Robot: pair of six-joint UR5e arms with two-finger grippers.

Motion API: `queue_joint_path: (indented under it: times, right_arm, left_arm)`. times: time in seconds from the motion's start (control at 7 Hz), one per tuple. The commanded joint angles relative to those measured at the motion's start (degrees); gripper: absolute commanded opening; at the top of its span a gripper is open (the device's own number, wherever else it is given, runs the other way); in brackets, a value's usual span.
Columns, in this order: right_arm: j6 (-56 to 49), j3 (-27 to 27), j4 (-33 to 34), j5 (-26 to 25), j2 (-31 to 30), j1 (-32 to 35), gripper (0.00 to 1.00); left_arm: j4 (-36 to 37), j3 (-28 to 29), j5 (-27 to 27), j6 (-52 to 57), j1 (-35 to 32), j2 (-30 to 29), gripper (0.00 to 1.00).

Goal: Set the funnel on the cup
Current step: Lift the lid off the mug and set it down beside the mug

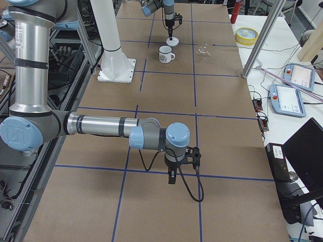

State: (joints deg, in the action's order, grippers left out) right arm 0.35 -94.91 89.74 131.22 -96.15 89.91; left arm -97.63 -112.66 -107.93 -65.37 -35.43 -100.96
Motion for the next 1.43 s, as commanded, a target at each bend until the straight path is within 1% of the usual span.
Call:
queue_joint_path:
  times: [0.0,0.14,0.43,0.57,0.71,0.86,1.0,1.14,1.29]
  right_arm:
    - [0.0,0.0,0.0,0.0,0.0,0.0,1.0]
    - [0.0,0.0,0.0,0.0,0.0,0.0,1.0]
    - [0.0,0.0,0.0,0.0,0.0,0.0,1.0]
    - [0.0,0.0,0.0,0.0,0.0,0.0,1.0]
    - [0.0,0.0,0.0,0.0,0.0,0.0,1.0]
    - [0.0,0.0,0.0,0.0,0.0,0.0,1.0]
    - [0.0,0.0,0.0,0.0,0.0,0.0,1.0]
    - [0.0,0.0,0.0,0.0,0.0,0.0,1.0]
    - [0.0,0.0,0.0,0.0,0.0,0.0,1.0]
  left_arm:
    - [-1.3,3.4,-0.2,0.5,0.4,-0.6,0.35]
    - [-1.3,3.3,-0.2,0.6,0.4,-0.8,0.99]
    - [-1.1,2.5,-0.5,0.5,0.1,-1.4,1.0]
    - [-0.8,2.3,-0.5,0.0,-1.1,-3.0,1.0]
    - [-0.7,2.4,-1.0,-0.8,-5.3,-5.0,1.0]
    - [-1.2,2.5,-1.2,-10.0,-8.2,-7.3,1.0]
    - [-1.2,3.5,-0.8,-17.8,-10.6,-11.0,1.0]
    - [-1.9,5.0,-0.7,-23.8,-12.3,-12.4,1.0]
    - [-10.1,11.8,4.5,-33.4,-12.1,-14.9,1.0]
